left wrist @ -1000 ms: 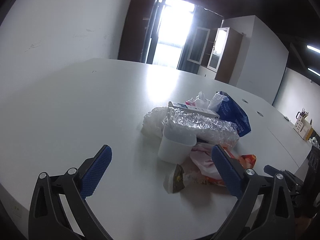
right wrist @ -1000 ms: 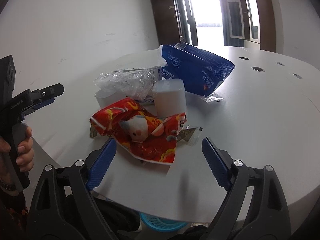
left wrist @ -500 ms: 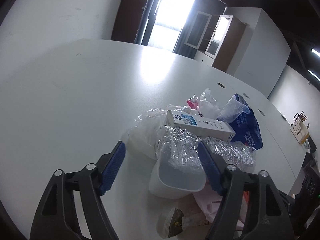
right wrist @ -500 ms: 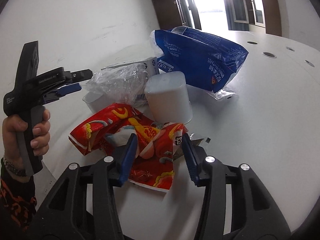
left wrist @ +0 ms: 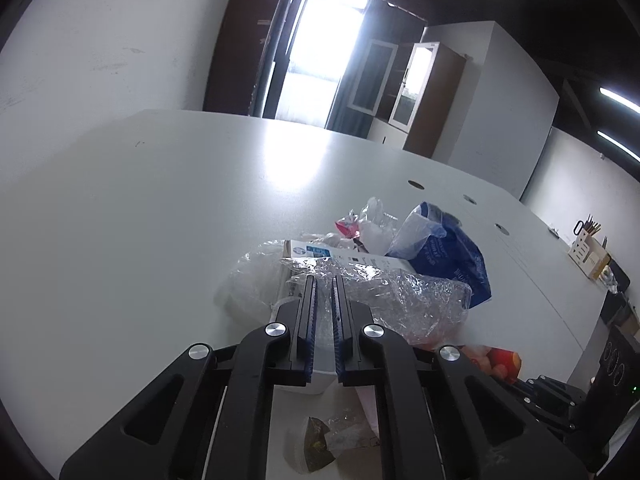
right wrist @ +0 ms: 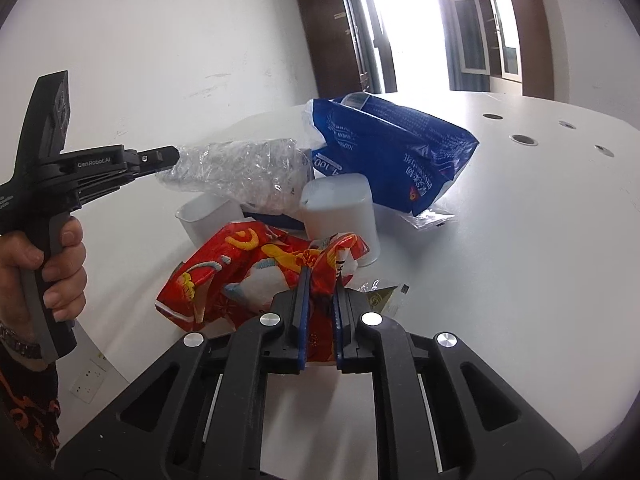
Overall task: Collect trash
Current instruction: 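Carry the red wrapper and clear bag down over the blue wastebasket with both tools, then open both tools to drop the wrapper and bag into the wastebasket, then raise both tools back toward the remaining trash on the table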
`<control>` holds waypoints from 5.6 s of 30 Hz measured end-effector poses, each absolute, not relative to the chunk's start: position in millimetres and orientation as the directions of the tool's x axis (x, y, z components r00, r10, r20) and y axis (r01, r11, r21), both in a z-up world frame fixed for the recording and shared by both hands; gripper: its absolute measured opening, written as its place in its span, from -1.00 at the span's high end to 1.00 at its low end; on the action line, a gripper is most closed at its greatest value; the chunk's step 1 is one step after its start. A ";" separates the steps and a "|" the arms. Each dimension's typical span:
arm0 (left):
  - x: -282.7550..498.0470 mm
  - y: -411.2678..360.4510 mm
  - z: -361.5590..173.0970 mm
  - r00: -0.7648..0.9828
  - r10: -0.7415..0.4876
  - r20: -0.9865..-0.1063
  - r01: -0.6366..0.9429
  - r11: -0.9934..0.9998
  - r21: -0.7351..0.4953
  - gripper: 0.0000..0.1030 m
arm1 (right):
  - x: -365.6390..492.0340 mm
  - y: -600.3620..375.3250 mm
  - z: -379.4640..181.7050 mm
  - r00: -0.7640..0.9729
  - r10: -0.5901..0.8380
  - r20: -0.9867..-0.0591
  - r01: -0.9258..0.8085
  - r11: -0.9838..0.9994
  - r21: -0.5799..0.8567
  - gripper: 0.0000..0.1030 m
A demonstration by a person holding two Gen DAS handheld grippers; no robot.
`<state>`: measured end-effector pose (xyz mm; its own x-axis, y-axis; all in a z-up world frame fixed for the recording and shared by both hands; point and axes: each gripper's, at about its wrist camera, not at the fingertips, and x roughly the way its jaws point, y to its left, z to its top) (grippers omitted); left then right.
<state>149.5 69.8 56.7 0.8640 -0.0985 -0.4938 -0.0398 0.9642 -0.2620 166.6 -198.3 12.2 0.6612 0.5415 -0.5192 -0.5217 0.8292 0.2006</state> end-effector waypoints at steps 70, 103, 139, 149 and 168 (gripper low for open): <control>22.0 77.8 -198.9 0.567 0.021 -0.823 -0.417 0.869 -0.265 0.91 | 92.4 -214.5 -205.6 0.469 0.340 -0.815 -0.383 0.910 0.159 0.88; 174.2 66.3 -325.1 0.370 0.031 -0.928 -0.465 0.871 -0.156 0.92 | 210.9 -132.3 -370.6 0.118 0.138 -0.983 -0.269 0.958 0.102 0.88; 124.8 58.7 -318.1 0.308 -0.039 -0.950 -0.471 0.862 -0.188 0.50 | 170.6 -146.1 -315.9 0.196 0.252 -0.948 -0.325 0.929 0.180 0.27; 69.5 36.2 -249.4 0.416 0.007 -0.910 -0.391 0.904 -0.172 0.25 | 130.2 -172.7 -249.0 0.303 0.306 -0.903 -0.394 0.903 0.174 -0.02; -47.3 15.0 -78.7 0.768 0.069 -0.637 -0.250 0.948 -0.199 -0.31 | 45.3 -221.6 -102.6 0.514 0.483 -0.708 -0.532 0.828 0.178 -0.28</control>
